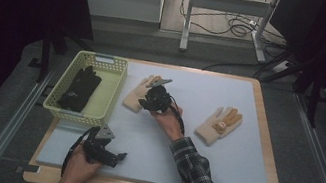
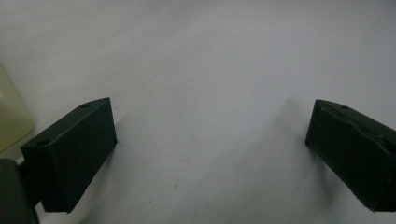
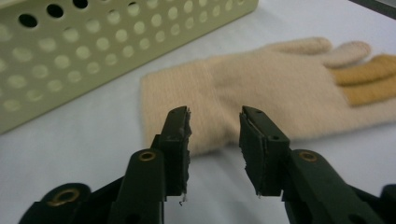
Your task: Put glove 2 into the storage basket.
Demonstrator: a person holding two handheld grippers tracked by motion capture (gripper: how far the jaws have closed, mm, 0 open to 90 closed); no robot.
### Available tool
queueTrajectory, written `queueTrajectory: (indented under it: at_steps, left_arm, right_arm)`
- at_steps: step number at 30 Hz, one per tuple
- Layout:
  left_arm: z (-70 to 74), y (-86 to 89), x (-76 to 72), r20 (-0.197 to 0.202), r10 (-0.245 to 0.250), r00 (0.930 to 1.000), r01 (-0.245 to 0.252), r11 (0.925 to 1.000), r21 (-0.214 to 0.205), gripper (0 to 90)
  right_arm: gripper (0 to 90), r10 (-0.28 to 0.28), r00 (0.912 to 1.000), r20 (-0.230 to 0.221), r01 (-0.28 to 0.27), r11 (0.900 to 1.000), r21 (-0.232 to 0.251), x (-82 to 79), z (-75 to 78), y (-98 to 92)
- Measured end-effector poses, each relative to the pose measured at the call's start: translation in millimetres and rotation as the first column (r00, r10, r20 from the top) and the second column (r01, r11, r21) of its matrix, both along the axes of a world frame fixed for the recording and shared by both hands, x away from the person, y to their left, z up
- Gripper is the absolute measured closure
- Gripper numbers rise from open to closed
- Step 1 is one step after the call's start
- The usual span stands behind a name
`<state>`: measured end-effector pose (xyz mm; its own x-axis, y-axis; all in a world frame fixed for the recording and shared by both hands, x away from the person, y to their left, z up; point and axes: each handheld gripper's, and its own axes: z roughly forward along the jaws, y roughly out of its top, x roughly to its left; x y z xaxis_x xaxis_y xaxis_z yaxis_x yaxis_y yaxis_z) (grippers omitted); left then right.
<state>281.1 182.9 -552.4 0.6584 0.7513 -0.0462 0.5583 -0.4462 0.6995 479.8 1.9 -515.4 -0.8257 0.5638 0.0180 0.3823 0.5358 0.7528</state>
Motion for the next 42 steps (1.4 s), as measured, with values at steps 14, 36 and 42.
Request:
queueTrajectory:
  at_steps: [14,36,42]
  left_arm:
    - [0.0,0.1,0.0,0.0,0.0,1.0,0.0,1.0,0.0,2.0]
    - [0.0,0.2,0.0,0.0,0.001,1.0,-0.001,1.0,0.0,2.2]
    - [0.0,0.1,0.0,0.0,0.001,1.0,-0.001,1.0,0.0,2.2]
  right_arm:
    - [84.1,-0.02,0.9988,-0.044,0.017,0.9978,-0.064,9.5,-10.5,11.4]
    - [23.6,-0.083,0.9962,-0.028,0.081,0.995,-0.059,14.5,-6.6,-7.8]
    - [36.7,-0.08,0.9964,0.028,0.084,0.9862,-0.143,13.3,-16.7,4.7]
